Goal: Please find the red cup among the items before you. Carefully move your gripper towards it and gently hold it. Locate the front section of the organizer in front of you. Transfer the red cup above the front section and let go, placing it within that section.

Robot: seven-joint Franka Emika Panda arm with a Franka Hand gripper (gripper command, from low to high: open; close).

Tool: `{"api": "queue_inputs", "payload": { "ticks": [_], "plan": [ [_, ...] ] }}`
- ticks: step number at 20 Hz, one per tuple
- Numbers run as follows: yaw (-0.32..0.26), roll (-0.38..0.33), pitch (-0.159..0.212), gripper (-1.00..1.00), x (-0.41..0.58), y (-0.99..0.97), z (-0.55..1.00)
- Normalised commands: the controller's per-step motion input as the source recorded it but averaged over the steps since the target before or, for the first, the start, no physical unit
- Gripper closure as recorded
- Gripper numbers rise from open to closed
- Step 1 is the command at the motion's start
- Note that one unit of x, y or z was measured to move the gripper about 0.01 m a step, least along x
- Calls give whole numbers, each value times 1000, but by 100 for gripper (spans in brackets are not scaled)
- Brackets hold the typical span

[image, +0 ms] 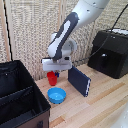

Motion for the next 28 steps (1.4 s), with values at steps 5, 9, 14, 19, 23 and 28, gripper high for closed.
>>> {"api": "queue_inputs", "payload": {
  "ticks": [5, 9, 14, 19, 23, 28],
  "plan": [
    [-6, 46, 90, 100, 41, 4, 940],
    [0, 56, 106, 100, 19, 125, 879],
    [0, 55, 95, 100, -5, 363, 847],
    [8, 78, 63, 100, -74, 554, 839],
    [32, 80, 64, 100, -142, 640, 799],
    [34, 77, 53, 100, -194, 681, 743]
  ]
}}
